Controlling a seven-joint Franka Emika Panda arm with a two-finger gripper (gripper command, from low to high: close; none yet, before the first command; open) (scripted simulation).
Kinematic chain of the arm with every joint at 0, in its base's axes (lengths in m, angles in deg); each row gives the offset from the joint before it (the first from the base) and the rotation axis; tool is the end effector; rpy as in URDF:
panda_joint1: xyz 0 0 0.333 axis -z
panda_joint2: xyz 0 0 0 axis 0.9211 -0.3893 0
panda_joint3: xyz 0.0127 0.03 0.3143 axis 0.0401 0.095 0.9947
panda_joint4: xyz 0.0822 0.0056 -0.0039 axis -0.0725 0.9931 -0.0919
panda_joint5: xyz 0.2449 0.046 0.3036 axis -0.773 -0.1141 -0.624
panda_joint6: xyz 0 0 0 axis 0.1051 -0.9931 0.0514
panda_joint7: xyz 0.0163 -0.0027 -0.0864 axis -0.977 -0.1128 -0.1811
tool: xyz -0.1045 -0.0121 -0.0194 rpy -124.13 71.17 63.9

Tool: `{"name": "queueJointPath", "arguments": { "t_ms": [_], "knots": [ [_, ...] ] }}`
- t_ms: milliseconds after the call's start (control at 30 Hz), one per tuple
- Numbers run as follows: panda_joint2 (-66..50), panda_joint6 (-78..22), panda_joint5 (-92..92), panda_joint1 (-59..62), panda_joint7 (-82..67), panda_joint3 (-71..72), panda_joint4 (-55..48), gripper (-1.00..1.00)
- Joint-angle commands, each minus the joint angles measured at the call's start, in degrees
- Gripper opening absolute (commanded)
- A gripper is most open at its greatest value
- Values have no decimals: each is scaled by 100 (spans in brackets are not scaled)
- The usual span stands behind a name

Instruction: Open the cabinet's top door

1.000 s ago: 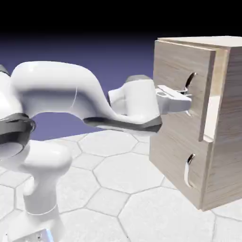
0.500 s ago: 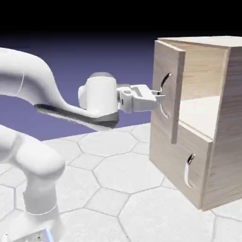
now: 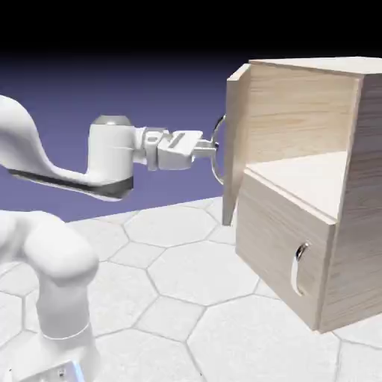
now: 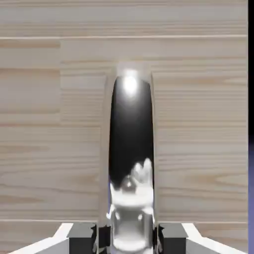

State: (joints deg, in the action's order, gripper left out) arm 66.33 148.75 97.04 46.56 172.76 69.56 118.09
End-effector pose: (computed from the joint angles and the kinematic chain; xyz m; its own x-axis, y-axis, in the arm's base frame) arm 0.2724 0.0863 0.5028 -0.4156 -0.5721 0.7071 -0.4145 -0.5729 -0.7071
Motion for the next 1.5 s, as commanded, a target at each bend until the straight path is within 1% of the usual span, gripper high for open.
{"name": "queueJointPath", "arguments": {
  "t_ms": [0, 200, 433, 633, 900, 1100, 1467],
  "knots": [
    [-1, -196, -258, -46, -41, 194, -6, -100],
    [-300, -1454, -1719, -252, -114, 1423, -296, -100],
    [-1204, -3037, -3130, -40, 73, 2876, -1205, -100],
    [-2219, -4428, -3941, 647, 386, 4122, -2357, -100],
    [-3488, -6030, -4414, 1972, 914, 5782, -3854, -100],
    [-3997, -6725, -4556, 3120, 1181, 7028, -4588, -100],
    [-3952, -7304, -4867, 5404, 1208, 9198, -5578, -100]
  ]
}}
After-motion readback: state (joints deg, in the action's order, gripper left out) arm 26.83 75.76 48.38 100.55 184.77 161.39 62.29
